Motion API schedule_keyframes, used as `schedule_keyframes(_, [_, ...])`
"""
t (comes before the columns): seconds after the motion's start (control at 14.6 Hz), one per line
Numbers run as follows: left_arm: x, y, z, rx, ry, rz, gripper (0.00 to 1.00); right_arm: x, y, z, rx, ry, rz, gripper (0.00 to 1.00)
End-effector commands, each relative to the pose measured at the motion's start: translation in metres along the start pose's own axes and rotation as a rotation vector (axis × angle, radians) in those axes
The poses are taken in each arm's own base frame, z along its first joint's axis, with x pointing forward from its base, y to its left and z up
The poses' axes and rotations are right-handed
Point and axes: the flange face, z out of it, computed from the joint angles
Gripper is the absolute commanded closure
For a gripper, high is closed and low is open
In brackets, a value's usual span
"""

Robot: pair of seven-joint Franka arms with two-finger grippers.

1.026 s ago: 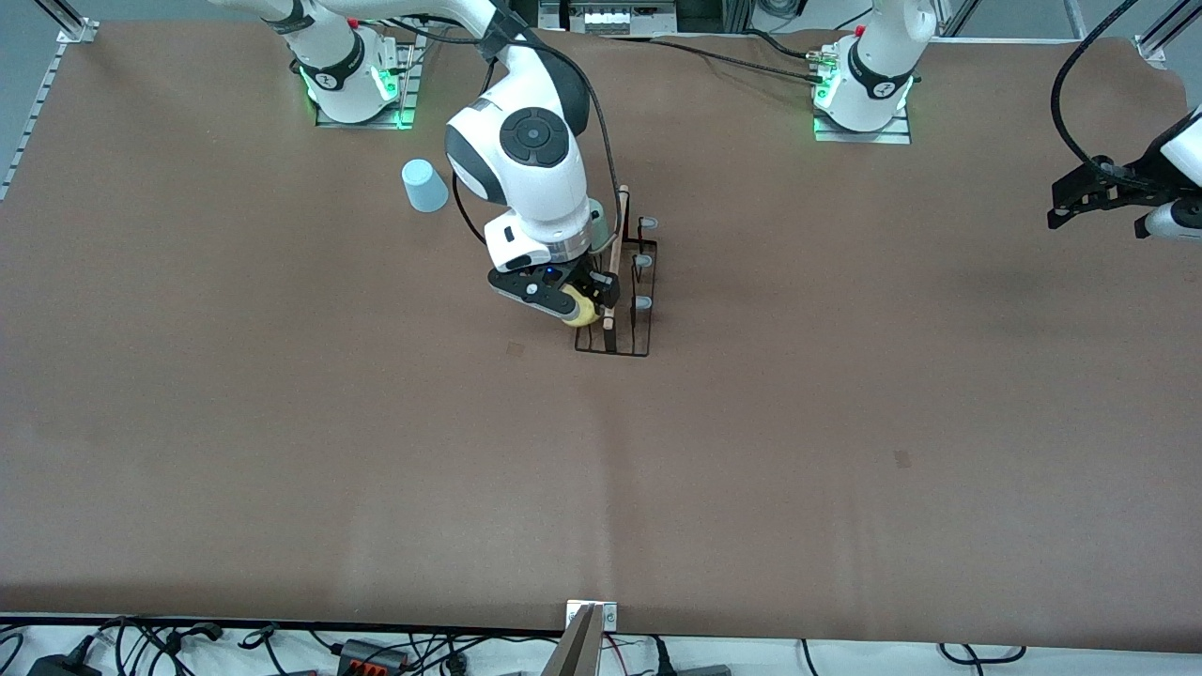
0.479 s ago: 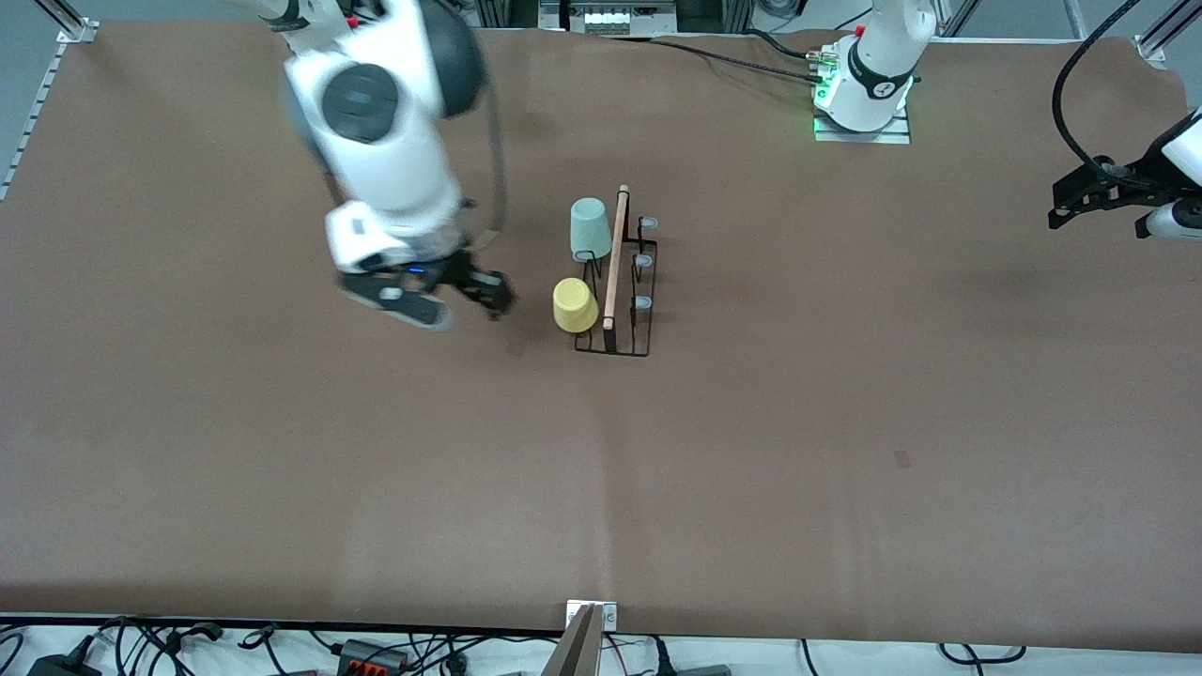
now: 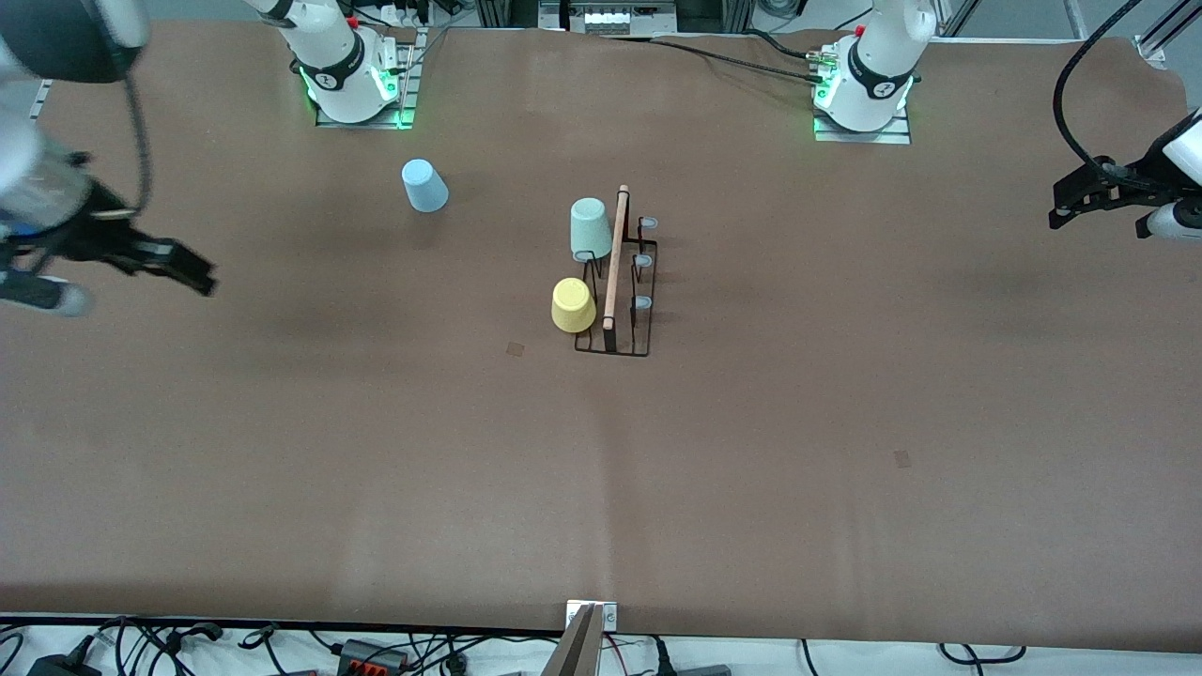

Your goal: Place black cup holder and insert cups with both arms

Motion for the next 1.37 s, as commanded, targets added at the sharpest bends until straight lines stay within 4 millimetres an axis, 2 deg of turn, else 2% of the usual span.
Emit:
schedule_keyframes(0.0, [0.002, -0.001, -0.005, -0.023, -0.004, 0.002, 0.0, -0.005, 0.053, -0.015, 0.008, -0.004, -0.018, 0.0])
schedule_keyframes(0.14, [0.002, -0.001, -0.005, -0.023, -0.004, 0.0, 0.0, -0.008, 0.062, -0.013, 0.003, -0.043, -0.019, 0.0])
schedule_keyframes(0.34, [0.002, -0.001, -0.005, -0.023, -0.004, 0.0, 0.0, -0.004, 0.054, 0.0, 0.001, -0.063, -0.05, 0.0])
schedule_keyframes(0.41, [0.002, -0.001, -0.005, -0.023, -0.004, 0.0, 0.0, -0.005, 0.053, 0.0, 0.003, -0.066, -0.11, 0.0])
schedule_keyframes(0.48, [0.002, -0.001, -0.005, -0.023, -0.004, 0.0, 0.0, -0.007, 0.053, -0.001, 0.005, -0.069, -0.171, 0.0])
schedule_keyframes(0.62, [0.002, -0.001, -0.005, -0.023, -0.004, 0.0, 0.0, -0.008, 0.053, 0.0, 0.003, -0.081, -0.183, 0.0])
schedule_keyframes(0.89, [0.002, -0.001, -0.005, -0.023, -0.004, 0.0, 0.0, -0.011, 0.041, -0.003, 0.0, -0.082, -0.202, 0.0])
schedule_keyframes(1.3, [0.002, -0.003, -0.005, -0.023, -0.004, -0.003, 0.0, -0.015, 0.037, -0.018, 0.042, -0.084, -0.107, 0.0])
